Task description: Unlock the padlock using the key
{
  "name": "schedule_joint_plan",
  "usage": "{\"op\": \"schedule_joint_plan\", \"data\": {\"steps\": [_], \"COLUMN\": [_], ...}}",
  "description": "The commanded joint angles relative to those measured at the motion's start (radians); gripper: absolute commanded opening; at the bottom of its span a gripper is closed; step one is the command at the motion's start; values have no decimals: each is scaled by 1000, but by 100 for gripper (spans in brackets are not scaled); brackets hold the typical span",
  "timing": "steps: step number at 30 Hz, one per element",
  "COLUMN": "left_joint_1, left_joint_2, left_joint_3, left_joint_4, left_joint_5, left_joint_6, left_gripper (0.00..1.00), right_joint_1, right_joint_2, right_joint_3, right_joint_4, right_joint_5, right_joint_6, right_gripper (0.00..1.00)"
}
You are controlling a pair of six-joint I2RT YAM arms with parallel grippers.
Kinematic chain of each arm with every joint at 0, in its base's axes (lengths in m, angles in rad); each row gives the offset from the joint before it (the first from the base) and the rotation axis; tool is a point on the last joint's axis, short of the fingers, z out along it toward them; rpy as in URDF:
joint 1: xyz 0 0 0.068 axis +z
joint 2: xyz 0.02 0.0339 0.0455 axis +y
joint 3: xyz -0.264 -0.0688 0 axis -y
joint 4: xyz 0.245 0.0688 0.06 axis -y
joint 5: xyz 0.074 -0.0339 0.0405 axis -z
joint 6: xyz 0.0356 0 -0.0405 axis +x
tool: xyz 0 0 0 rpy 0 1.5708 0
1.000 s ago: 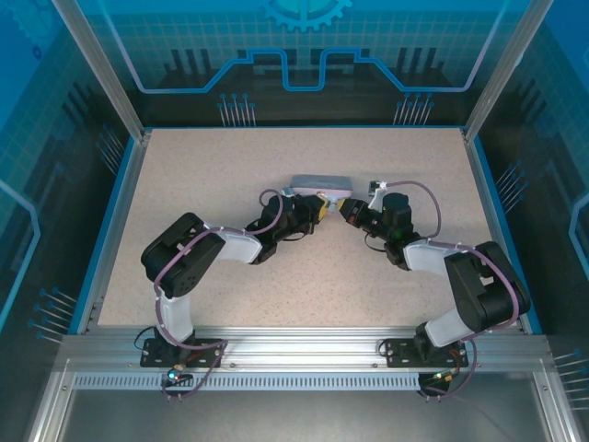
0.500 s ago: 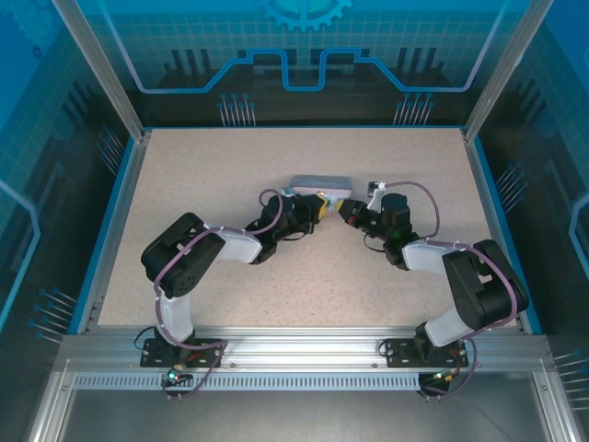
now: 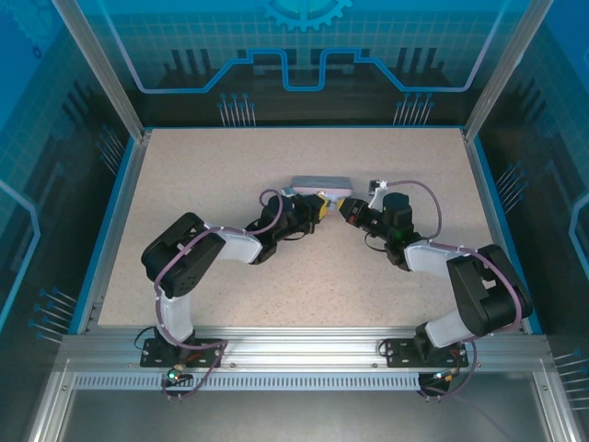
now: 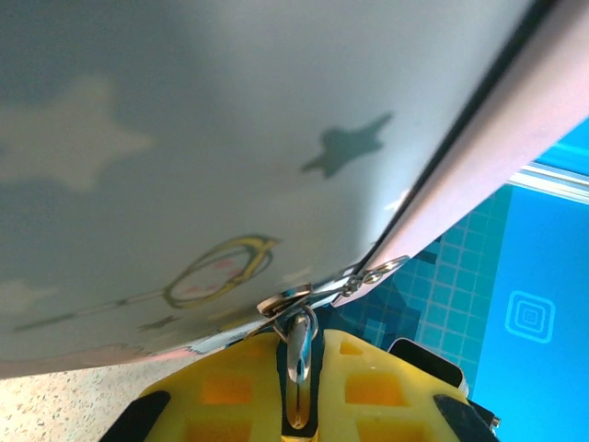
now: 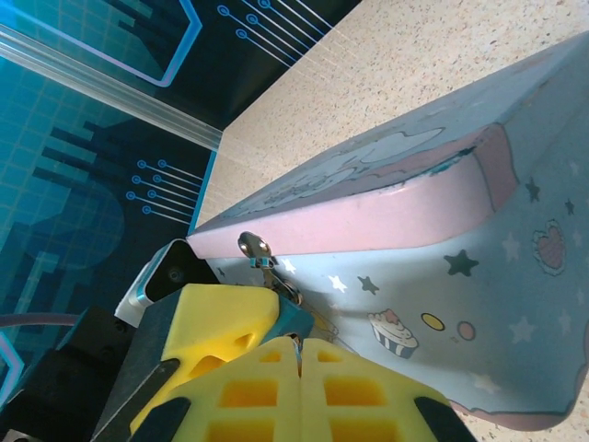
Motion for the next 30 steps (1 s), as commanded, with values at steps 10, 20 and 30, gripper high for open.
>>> {"op": "schedule_joint_plan", "data": {"steps": [10,20,30], "left_joint_1": [-9,-11,-11], "left_joint_2": [18,23,21], "left_joint_3": [5,6,10], "left_joint_4": [74,86,92], "left_joint_5": [18,18,20], "left_joint_6": [-29,-35,-30], "left_gripper": [0,0,0], "right_joint_1": [10,10,8], "right_joint_2": [28,81,117], "right_joint_3": [-5,16,-12], "right_joint_4": [26,75,7], "right_joint_5": [5,-18,-125], "right_joint_6": [11,39,37], "right_gripper": [2,2,3]}}
